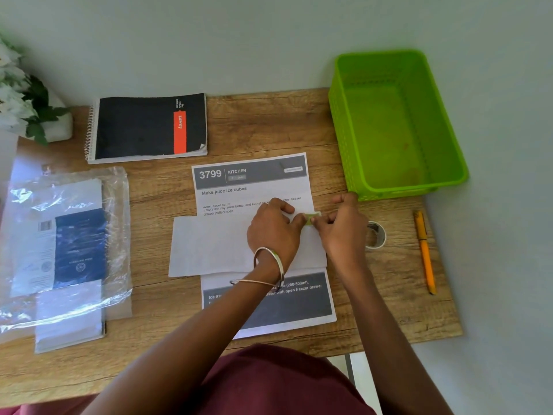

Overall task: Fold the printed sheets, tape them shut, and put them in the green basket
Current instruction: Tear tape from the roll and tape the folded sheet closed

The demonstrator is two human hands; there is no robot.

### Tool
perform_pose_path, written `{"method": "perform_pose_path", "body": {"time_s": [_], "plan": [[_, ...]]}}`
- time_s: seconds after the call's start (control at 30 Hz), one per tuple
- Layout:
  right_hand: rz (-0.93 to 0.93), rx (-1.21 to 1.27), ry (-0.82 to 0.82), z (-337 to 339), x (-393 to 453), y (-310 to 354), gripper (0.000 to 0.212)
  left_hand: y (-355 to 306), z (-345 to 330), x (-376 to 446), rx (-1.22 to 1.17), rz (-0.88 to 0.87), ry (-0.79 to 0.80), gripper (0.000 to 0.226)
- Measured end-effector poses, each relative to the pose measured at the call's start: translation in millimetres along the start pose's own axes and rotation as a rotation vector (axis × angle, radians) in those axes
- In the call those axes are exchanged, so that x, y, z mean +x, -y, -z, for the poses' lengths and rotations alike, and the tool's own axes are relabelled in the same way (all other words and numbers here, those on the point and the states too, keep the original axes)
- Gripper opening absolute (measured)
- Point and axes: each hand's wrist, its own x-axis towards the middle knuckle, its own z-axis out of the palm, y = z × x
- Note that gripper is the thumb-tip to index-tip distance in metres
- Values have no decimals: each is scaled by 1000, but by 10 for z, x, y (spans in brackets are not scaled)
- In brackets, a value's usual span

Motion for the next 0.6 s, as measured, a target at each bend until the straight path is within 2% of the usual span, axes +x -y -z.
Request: {"method": "perform_pose_path", "body": {"time_s": [0.13,0.27,0.6], "plan": [[-23,-87,1,21,55,5,49,-5,-1,14,-3,12,10,20],[-26,-125,-22,25,55,37,42,-8,-4,30,-8,24,29,21],[9,-143,-74,-33,-21,-7,41,-27,-12,33,-9,39,33,18]]}}
